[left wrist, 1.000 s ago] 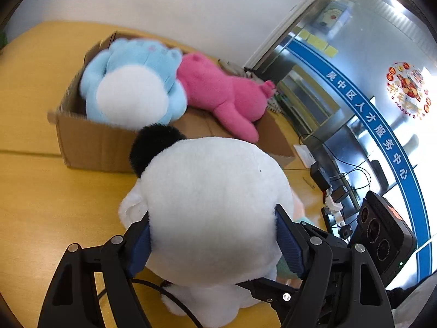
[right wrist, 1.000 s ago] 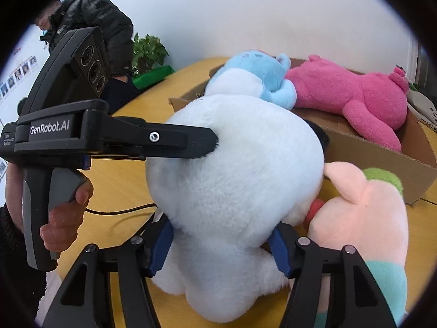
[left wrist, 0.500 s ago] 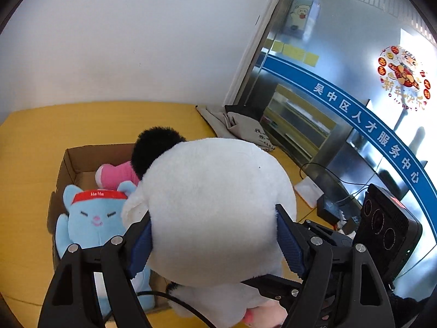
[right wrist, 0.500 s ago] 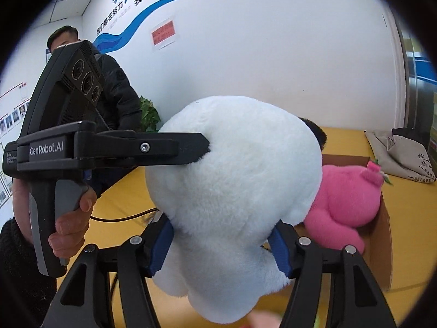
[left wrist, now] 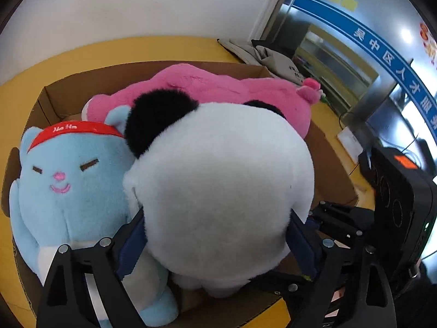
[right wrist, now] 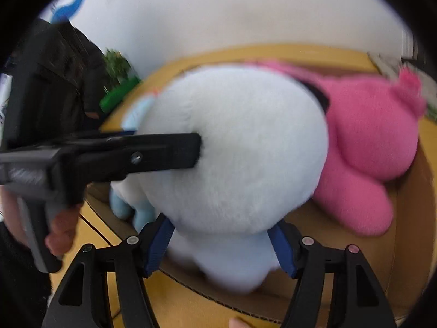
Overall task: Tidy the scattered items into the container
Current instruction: 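Lift the white panda with both grippers and lower it beside the blue plush, then open both grippers and withdraw them from the white panda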
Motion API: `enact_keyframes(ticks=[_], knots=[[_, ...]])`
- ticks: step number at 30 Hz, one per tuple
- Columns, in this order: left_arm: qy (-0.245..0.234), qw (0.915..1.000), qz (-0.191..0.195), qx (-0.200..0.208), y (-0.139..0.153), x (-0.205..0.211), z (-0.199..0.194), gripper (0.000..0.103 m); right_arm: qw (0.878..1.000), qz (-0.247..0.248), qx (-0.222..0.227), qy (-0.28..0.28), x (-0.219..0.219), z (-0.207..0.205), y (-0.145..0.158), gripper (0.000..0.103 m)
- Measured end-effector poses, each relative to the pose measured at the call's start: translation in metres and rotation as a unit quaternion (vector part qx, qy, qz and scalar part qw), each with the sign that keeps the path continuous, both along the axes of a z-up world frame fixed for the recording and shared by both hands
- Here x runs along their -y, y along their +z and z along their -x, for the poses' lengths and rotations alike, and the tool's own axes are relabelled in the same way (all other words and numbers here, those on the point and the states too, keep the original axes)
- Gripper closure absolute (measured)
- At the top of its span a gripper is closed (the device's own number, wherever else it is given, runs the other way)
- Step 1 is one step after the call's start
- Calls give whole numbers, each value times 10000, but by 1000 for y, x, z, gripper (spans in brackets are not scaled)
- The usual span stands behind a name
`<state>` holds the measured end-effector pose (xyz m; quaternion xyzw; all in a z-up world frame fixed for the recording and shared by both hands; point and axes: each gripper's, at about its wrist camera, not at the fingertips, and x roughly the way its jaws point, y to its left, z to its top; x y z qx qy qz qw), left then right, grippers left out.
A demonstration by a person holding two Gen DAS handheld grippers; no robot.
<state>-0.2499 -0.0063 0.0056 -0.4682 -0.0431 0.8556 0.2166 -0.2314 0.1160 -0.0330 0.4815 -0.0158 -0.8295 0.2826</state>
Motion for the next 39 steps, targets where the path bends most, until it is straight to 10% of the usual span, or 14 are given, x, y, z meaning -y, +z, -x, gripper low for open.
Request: enact_keyframes(ticks=[12,21,31,39], knots=[[161,9960,-274,-840,51,13,-16,8,9970,204,-681,-294,-55,-20,54,32],[341,9991,-83,-219,1,9,9,0,9934,50,-813,-803,-41,-50,56,24],[1397,9808,277,-1329,70,44,-129,0,9711,-638,-1692,-1559,-51,-92,96,21],[1723,9739,477,-1395,67,49,-177,0,9692,-799,-1763,-1525,-36,-111,93,21]])
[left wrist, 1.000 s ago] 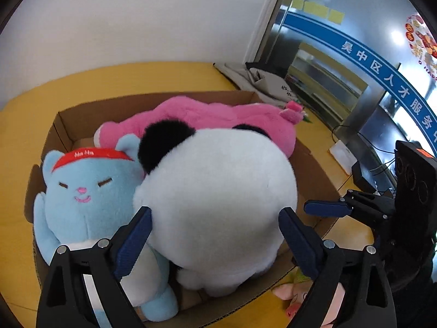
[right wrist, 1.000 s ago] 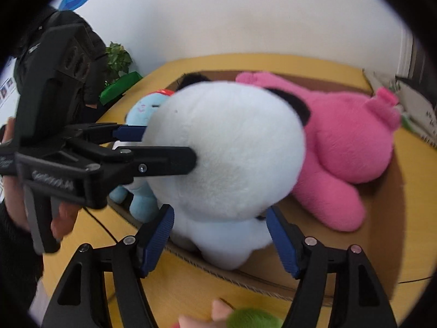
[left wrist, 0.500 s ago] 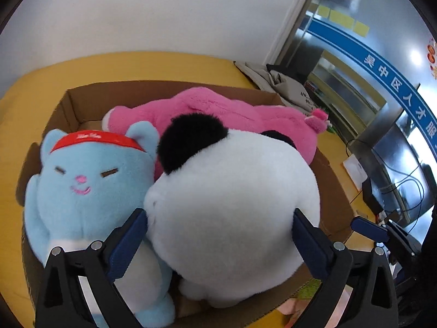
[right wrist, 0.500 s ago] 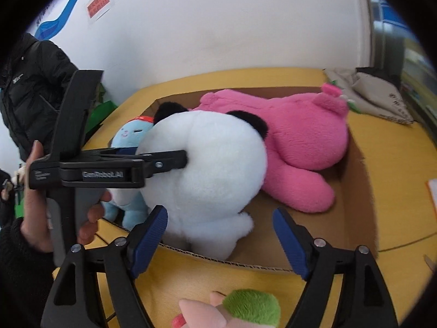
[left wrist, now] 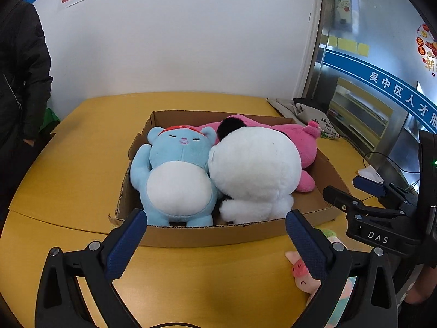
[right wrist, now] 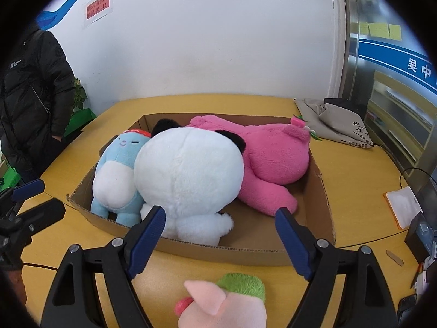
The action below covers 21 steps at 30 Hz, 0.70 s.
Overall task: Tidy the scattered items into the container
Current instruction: 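Open both grippers and withdraw them from the white panda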
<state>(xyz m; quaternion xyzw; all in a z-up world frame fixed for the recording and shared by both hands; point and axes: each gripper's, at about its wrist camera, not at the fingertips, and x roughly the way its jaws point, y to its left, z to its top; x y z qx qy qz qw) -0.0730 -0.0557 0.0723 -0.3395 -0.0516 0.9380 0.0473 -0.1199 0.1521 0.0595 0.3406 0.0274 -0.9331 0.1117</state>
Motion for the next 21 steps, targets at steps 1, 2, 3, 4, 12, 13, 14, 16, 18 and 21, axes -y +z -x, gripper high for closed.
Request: enact_keyframes(ticks=[1,2,3,4,12,13,14,16,18,21], knots=[[-3,10000,-17,1,0,-1,0,0,10000,-8,17,1,0,-2,-1,21],[-12,10000,-39,4,-1,-2,0,0,10000,-11,37,1,0,-5,-1,21],[-38,10000,-79,16,-1,-3,-1,0,10000,-22,43,-6,0,-7,-2,21],[-61,9999,-112,26,-2,-4,-2,0,10000,-32,39,-13,0,-9,-2,21],[-135,9998,-139,99,-5,-17,-3,0,9999,-125,-22,-91,-8,-16,1,21],[-138,9997,-145,105,-6,-18,-3,0,9999,-117,-21,-90,-10,-17,1,21],[-141,9997,-148,111,-6,-18,-3,0,9999,-112,-15,-104,-11,-17,1,21],[-143,9997,-152,120,-6,-19,-3,0,9998,-107,-1,-143,-14,-16,0,21],[-144,9997,-160,120,-6,-21,-4,0,9998,-91,9,-152,-16,-17,-1,21],[-149,9996,-187,139,-8,-22,-5,0,9999,-91,9,-138,-17,-19,-1,21]])
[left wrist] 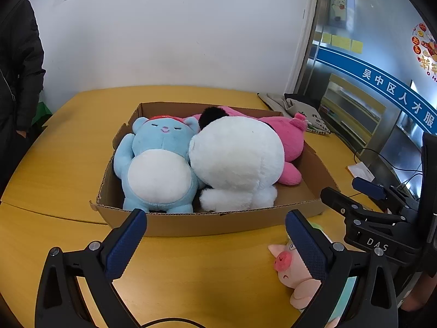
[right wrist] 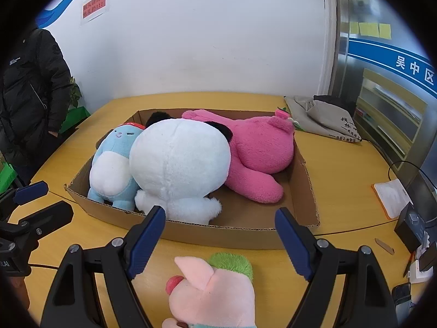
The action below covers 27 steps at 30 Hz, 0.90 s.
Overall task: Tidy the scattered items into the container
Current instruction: 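Open both grippers and withdraw them from the white panda, then move both tools toward the pink-and-teal pig plush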
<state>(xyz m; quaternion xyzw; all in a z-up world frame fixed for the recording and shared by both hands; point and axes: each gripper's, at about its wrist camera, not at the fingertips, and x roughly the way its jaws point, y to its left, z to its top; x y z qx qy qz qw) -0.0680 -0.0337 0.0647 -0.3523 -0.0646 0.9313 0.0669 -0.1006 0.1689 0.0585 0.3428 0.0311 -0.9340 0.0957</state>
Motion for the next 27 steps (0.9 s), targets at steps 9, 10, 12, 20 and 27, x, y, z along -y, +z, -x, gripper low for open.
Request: enact_keyframes(ticks=[9,10,12,20,27], knots=[[-20,10000,-21,35,-3,-5,-2,0,10000,23,37,16,-2,0,-4,21],[-14,10000,-27,42,-2,-5,-1,0,10000,28,32,23,-2,0,-3,21],[-13,10000,-31,42,-2,-5,-1,0,10000,38,20,37,-2,0,-3,21],[-58,9999,-32,88,-6,-9,2,0,10000,63,70,28,-6,1,-6,21],[-88,9999,-55,128,-8,-12,4,0,9999,88,104,52,-7,2,-9,21]])
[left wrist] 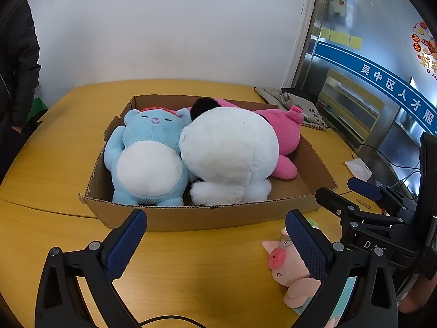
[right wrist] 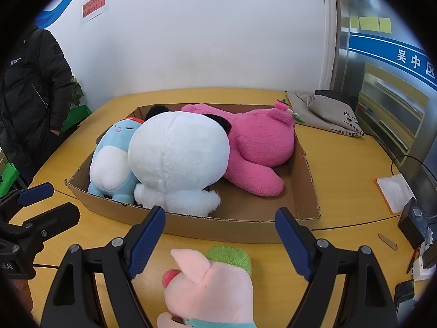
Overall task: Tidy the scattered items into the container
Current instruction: 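Move both tools toward the pink-and-teal pig plush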
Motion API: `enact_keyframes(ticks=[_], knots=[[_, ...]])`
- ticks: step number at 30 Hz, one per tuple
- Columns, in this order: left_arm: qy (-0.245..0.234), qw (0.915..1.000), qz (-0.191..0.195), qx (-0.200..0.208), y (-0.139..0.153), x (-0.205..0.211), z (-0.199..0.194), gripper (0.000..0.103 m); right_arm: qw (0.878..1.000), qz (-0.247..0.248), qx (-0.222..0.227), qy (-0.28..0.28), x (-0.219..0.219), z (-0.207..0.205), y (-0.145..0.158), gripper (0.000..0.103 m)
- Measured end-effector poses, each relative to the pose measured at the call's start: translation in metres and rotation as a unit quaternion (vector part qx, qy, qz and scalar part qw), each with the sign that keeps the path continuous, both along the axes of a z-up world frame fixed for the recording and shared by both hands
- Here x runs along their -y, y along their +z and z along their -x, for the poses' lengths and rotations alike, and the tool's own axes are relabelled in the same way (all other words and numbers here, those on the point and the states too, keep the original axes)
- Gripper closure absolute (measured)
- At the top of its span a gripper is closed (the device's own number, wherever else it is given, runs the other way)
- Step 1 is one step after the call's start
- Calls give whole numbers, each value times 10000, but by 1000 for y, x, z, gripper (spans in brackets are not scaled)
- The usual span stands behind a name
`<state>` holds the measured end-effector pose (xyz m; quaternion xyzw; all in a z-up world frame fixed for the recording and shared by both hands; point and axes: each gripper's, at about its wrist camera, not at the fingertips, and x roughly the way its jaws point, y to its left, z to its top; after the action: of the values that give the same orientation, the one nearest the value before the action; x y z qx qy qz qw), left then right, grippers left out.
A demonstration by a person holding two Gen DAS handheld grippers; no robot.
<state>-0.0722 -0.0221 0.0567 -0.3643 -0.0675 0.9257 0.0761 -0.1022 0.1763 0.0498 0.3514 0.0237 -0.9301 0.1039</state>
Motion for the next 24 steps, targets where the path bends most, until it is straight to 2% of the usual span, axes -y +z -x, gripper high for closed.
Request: enact_keyframes(ticks=[18,24], knots=[[-94,9999,-45,113,-7,-10,5,0,10000,39,40,-3,-6,0,-4,21],[-286,9979,-404,409,-16,-14,11,0,9999,92,73,46,-22,-10,-9,21]])
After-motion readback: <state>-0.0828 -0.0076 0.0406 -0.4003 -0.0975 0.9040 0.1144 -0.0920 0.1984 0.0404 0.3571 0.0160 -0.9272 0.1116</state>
